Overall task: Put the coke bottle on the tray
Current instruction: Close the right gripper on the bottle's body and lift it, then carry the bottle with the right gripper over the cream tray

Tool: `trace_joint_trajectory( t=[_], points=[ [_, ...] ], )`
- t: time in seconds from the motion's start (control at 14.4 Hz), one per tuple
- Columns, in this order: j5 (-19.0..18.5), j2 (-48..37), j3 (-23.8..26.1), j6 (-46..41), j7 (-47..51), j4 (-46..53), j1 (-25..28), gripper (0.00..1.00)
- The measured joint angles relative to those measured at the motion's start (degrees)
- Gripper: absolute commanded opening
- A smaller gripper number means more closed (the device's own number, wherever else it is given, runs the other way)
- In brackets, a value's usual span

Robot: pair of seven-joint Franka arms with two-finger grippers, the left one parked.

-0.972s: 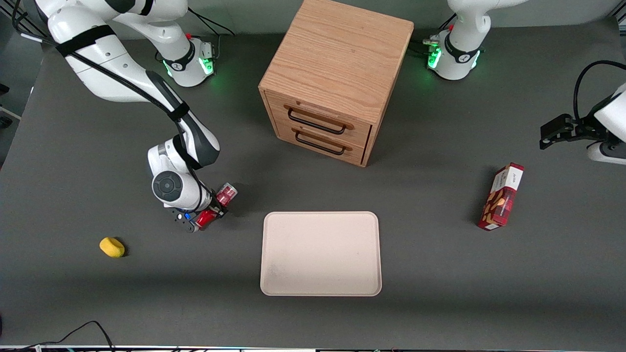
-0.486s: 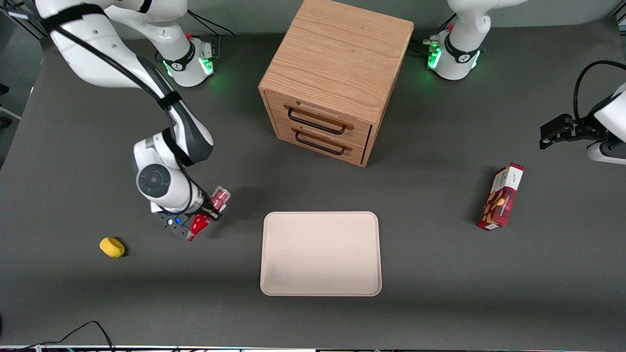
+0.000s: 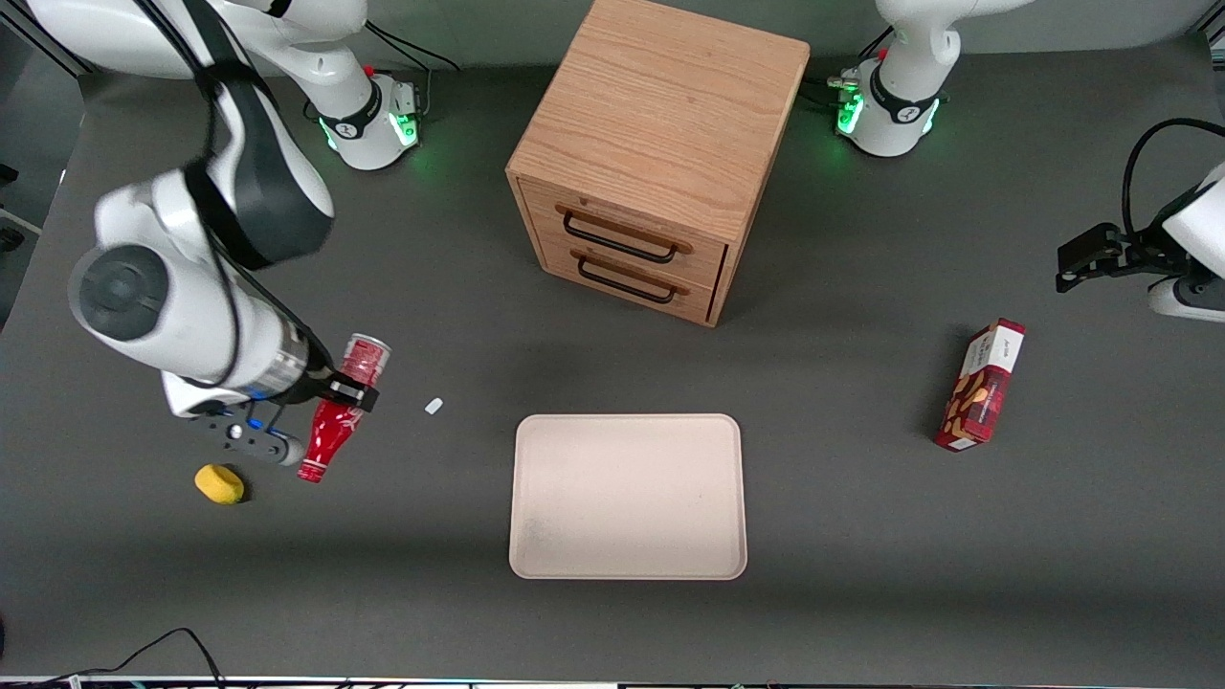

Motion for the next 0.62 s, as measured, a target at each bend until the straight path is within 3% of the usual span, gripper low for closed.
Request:
trace_joint_trajectory(
  t=[0.35, 0.62],
  points=[
    [0.5, 5.0, 9.2, -0.4, -2.5, 8.2, 1.3, 0.0],
    [0.4, 16.4, 11.1, 9.1, -2.5, 10.0, 4.0, 0.0]
  ],
)
